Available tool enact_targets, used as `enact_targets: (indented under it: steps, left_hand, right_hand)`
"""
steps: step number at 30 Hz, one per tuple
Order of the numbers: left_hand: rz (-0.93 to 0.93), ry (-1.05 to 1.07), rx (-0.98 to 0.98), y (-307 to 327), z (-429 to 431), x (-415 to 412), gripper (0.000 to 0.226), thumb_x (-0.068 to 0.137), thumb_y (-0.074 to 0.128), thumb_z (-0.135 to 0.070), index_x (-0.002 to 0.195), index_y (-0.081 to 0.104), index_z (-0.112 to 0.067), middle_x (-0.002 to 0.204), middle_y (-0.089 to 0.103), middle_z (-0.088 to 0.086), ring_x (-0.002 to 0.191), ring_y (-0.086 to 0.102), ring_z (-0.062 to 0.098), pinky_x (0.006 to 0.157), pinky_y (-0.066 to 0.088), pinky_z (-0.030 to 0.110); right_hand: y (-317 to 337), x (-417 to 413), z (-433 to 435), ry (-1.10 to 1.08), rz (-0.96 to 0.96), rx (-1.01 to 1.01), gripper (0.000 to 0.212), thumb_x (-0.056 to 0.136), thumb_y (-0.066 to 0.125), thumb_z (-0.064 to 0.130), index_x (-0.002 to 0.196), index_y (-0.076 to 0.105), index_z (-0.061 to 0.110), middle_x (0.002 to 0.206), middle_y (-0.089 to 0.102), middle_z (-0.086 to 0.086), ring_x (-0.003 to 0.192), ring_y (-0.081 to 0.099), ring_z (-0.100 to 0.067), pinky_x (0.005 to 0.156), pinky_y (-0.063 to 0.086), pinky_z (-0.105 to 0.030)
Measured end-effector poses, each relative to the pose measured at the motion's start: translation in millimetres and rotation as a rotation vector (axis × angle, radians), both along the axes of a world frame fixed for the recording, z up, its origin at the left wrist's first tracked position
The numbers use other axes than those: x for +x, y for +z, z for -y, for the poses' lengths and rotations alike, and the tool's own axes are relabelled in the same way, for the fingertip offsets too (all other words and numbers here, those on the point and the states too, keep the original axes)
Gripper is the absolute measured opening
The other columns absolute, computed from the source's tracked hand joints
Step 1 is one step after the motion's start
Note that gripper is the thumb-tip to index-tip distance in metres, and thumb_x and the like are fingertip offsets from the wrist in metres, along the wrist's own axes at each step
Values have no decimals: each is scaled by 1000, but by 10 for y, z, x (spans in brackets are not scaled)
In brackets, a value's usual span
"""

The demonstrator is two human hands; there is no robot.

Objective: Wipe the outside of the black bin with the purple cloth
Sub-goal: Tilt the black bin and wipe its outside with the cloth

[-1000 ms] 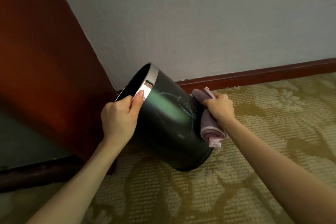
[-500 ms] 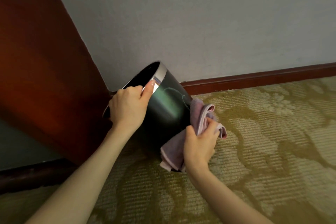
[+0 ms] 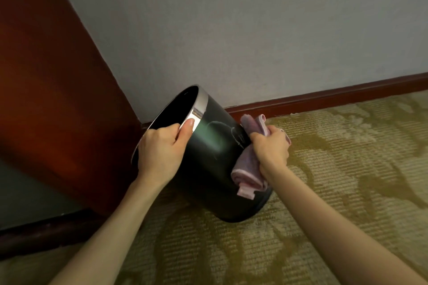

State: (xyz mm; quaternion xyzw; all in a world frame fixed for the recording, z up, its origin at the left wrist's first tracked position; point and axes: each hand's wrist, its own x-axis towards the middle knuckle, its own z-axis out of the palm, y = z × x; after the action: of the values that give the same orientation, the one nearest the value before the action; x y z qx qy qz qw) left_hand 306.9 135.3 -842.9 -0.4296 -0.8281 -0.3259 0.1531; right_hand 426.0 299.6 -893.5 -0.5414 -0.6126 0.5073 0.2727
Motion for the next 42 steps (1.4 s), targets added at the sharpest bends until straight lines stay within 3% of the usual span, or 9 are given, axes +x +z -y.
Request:
enact_targets:
  steps: [8, 11, 18, 22, 24, 27, 31, 36, 42]
  left_hand:
    - [57, -72, 61, -81, 183, -25, 58, 94, 42, -44, 47, 47, -11, 36, 36, -1, 29, 37, 20, 31, 31, 39]
    - [30, -47, 58, -42, 171, -18, 55, 95, 41, -43, 44, 37, -22, 36, 31, -6, 29, 33, 16, 33, 26, 32]
    - [11, 96, 1, 13, 50, -56, 59, 93, 34, -52, 44, 27, -20, 38, 30, -3, 35, 34, 17, 42, 15, 27]
    - [5, 135, -15, 26, -20, -69, 60, 91, 29, -57, 44, 28, -19, 41, 33, -3, 40, 39, 23, 43, 17, 28]
    - [-9, 166, -30, 32, -57, -60, 59, 92, 32, -54, 45, 27, -19, 44, 33, -2, 46, 40, 30, 44, 19, 30]
    - [-44, 169, -20, 52, -141, -24, 57, 93, 37, -49, 46, 28, -18, 44, 36, 0, 47, 32, 24, 45, 14, 30]
    - [-50, 137, 14, 40, -141, -15, 56, 94, 41, -46, 47, 35, -15, 48, 51, 16, 46, 34, 25, 46, 22, 31]
    - [-2, 154, 44, 15, -28, -28, 59, 93, 38, -48, 46, 35, -13, 45, 48, 14, 46, 47, 37, 47, 28, 33]
    - [8, 105, 56, -28, 127, 17, 57, 94, 36, -46, 45, 31, -17, 38, 32, 1, 35, 36, 26, 41, 25, 31]
  right_hand:
    - [76, -200, -356, 139, 106, -42, 15, 71, 67, 37, 78, 60, 25, 68, 54, 7, 62, 51, -13, 61, 40, -28]
    - [98, -209, -319, 178, 145, 7, 20, 71, 65, 43, 68, 52, 28, 71, 55, 3, 69, 54, -21, 72, 45, -35]
    - [158, -141, 96, 144, 132, 265, 26, 76, 59, 30, 102, 62, 25, 98, 57, -5, 91, 57, -34, 76, 40, -36]
    - [90, -12, 506, 102, 16, 385, 27, 75, 61, 25, 101, 54, 20, 107, 47, -5, 85, 50, -27, 71, 34, -33]
    - [45, 46, 749, 99, -39, 419, 26, 75, 63, 22, 97, 47, 22, 107, 43, -2, 77, 43, -13, 64, 30, -29]
    - [-24, 97, 1101, 147, -87, 452, 32, 75, 63, 17, 96, 39, 23, 105, 39, -1, 69, 40, -5, 53, 31, -24]
    - [-42, 105, 1211, 165, -72, 447, 32, 76, 62, 13, 101, 42, 15, 109, 41, -5, 69, 43, -17, 58, 37, -33]
    - [131, -13, 1005, 150, -105, 439, 27, 77, 59, 16, 97, 41, 20, 106, 41, 0, 69, 34, -11, 63, 32, -32]
    - [433, -307, 462, 228, 0, 293, 26, 75, 56, 25, 101, 54, 21, 105, 55, -8, 91, 55, -33, 79, 45, -41]
